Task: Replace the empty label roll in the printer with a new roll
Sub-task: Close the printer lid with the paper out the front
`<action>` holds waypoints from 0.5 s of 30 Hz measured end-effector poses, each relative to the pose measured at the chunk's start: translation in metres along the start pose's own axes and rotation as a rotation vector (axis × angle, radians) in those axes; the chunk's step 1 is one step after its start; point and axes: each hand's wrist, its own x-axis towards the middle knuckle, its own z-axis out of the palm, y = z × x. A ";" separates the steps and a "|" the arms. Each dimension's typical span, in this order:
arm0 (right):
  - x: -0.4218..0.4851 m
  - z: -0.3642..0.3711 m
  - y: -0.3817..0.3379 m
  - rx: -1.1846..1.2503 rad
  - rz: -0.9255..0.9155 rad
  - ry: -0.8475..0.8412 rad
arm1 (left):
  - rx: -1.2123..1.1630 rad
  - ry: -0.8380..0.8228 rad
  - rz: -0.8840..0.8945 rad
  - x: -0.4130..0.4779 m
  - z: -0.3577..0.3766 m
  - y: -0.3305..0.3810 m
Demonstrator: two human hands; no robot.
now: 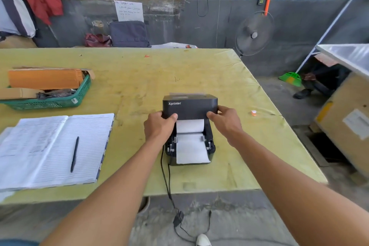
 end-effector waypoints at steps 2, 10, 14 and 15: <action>-0.008 0.001 0.009 0.034 0.023 -0.016 | 0.011 -0.015 0.013 -0.008 0.000 -0.012; -0.028 0.009 0.034 0.023 0.039 -0.061 | 0.016 -0.069 -0.053 -0.026 0.004 -0.028; -0.029 0.011 0.039 -0.027 0.138 -0.049 | 0.002 -0.092 -0.105 -0.033 0.009 -0.038; -0.028 0.011 0.043 -0.038 0.157 -0.039 | 0.007 -0.102 -0.107 -0.034 0.011 -0.042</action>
